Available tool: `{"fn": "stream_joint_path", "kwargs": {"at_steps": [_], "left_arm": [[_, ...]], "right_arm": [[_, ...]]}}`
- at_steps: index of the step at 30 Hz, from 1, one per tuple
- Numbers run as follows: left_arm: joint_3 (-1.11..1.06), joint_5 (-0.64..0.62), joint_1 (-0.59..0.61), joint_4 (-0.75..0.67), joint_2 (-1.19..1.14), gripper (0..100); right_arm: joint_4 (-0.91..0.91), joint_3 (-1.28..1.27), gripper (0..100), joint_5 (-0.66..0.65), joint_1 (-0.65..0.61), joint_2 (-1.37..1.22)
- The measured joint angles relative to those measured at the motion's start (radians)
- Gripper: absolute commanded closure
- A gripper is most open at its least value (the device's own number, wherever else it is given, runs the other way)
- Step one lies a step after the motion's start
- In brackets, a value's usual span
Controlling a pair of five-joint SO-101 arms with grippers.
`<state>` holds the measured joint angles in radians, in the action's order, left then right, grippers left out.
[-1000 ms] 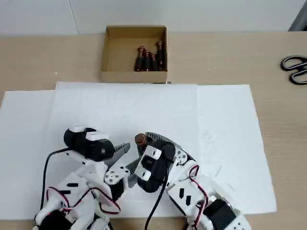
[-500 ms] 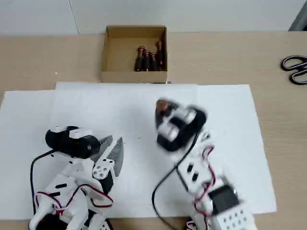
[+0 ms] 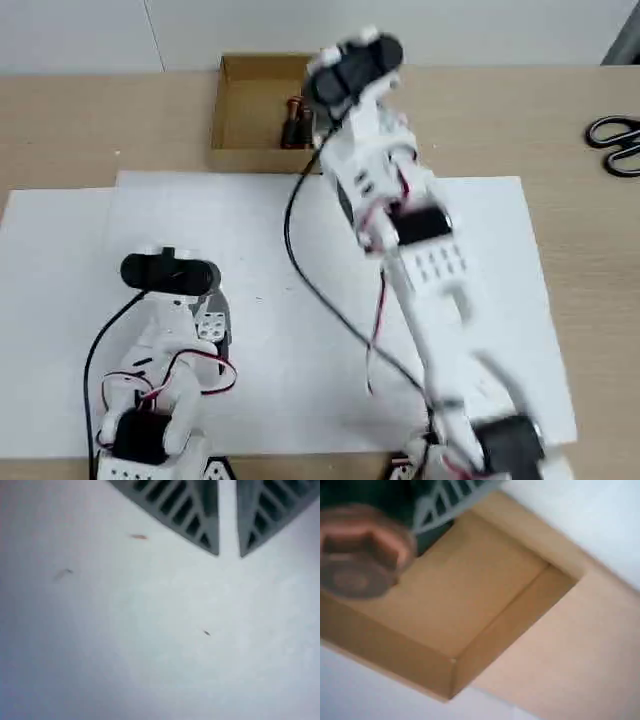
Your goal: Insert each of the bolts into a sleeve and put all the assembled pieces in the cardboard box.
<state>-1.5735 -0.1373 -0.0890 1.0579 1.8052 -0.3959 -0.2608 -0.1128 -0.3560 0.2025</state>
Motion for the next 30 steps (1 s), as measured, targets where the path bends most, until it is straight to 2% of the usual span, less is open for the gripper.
{"fn": "stream_joint_path", "kwargs": {"at_steps": [6, 15, 20, 24, 26, 30], "left_arm": [[-0.103, 0.005, 0.041, -0.146, 0.0, 99], [-0.109, 0.003, 0.046, -0.166, 0.0, 99], [-0.109, 0.003, 0.046, -0.166, 0.0, 99], [-0.109, 0.003, 0.046, -0.166, 0.0, 99], [-0.109, 0.003, 0.046, -0.166, 0.0, 99], [-0.109, 0.003, 0.046, -0.166, 0.0, 99]], "right_arm": [[0.0, 0.384, 99.5, 0.0, 0.025, -0.396], [0.0, 0.918, 99.5, 0.0, 0.021, -0.902], [-0.017, 1.073, 99.4, -0.002, -0.011, -1.071], [-0.034, 1.114, 98.7, -0.072, -0.046, -1.143], [-0.04, 1.114, 93.5, -0.103, -0.048, -1.165], [-0.103, 1.114, 76.3, -0.14, -0.04, -1.183]]}}
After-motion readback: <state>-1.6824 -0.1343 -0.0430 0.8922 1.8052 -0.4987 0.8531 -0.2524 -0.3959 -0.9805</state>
